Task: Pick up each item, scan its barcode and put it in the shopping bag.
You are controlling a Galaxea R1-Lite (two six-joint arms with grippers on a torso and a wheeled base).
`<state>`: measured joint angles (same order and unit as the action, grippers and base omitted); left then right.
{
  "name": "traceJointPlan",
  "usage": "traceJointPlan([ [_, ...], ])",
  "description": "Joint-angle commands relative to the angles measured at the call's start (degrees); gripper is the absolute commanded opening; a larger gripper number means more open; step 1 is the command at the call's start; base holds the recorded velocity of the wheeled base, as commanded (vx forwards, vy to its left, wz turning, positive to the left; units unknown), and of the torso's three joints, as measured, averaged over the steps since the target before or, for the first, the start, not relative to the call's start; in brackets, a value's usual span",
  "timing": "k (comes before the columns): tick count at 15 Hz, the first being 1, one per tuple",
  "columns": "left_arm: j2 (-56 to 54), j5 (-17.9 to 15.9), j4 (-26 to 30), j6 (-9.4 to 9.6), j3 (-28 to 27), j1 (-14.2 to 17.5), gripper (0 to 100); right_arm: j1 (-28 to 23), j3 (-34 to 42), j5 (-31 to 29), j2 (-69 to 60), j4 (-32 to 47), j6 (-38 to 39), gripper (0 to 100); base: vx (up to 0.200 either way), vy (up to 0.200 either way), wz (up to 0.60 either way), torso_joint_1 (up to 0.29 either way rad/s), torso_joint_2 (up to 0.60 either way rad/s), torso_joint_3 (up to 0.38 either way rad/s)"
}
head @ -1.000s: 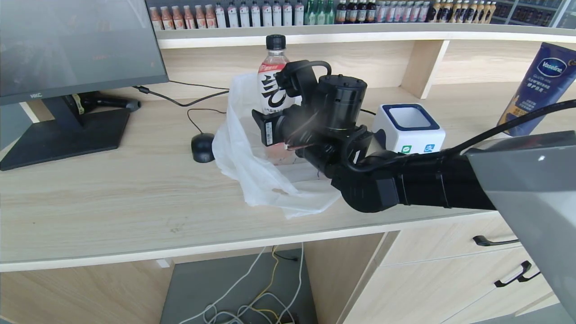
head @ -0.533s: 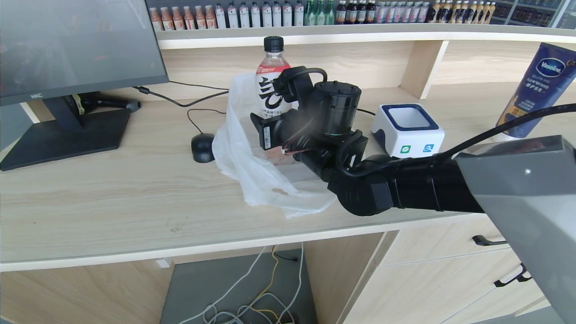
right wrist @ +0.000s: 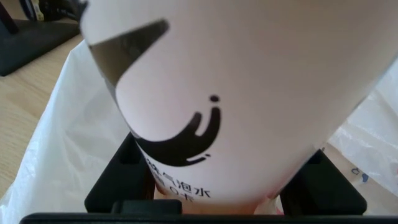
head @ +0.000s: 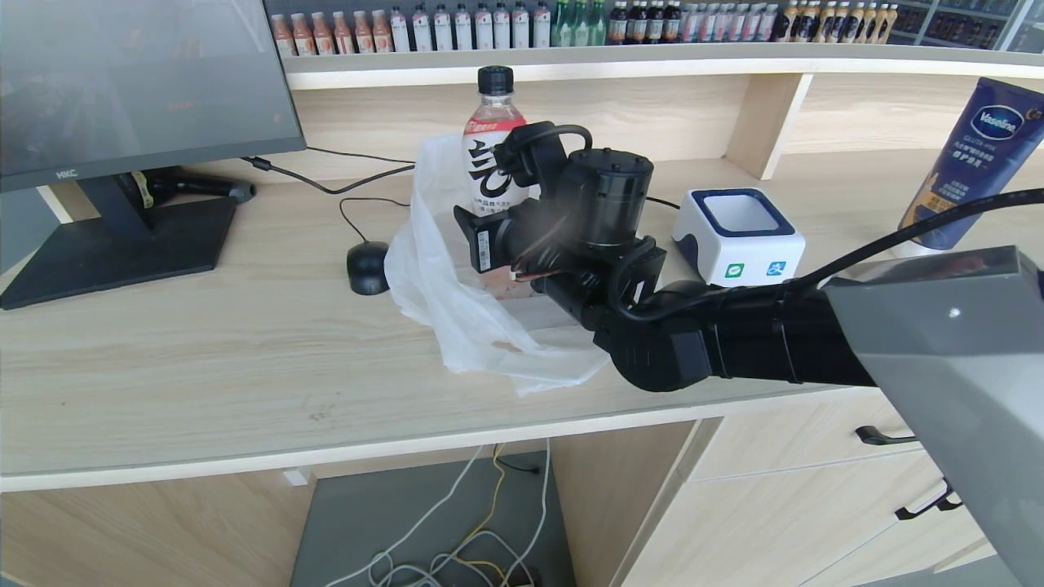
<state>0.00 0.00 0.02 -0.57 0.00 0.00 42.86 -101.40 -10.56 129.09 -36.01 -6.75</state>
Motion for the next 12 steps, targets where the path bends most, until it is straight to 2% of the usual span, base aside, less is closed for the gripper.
traceJointPlan([
  [1, 0.00, 0.09, -0.02, -0.04, 0.00, 0.00, 100, 0.03, 0.06, 0.01, 0.38, 0.06, -0.01, 0, 0.000, 0.000, 0.00, 0.000, 0.00, 0.000],
  [11, 0.00, 0.09, -0.02, -0.04, 0.00, 0.00, 100, 0.12, 0.06, 0.01, 0.29, 0.06, 0.07, 0, 0.000, 0.000, 0.00, 0.000, 0.00, 0.000],
  [12, 0.00, 0.00, 0.06, -0.04, 0.00, 0.00, 100, 0.12, 0.06, -0.08, 0.29, -0.02, 0.07, 100, 0.000, 0.000, 0.00, 0.000, 0.00, 0.000],
])
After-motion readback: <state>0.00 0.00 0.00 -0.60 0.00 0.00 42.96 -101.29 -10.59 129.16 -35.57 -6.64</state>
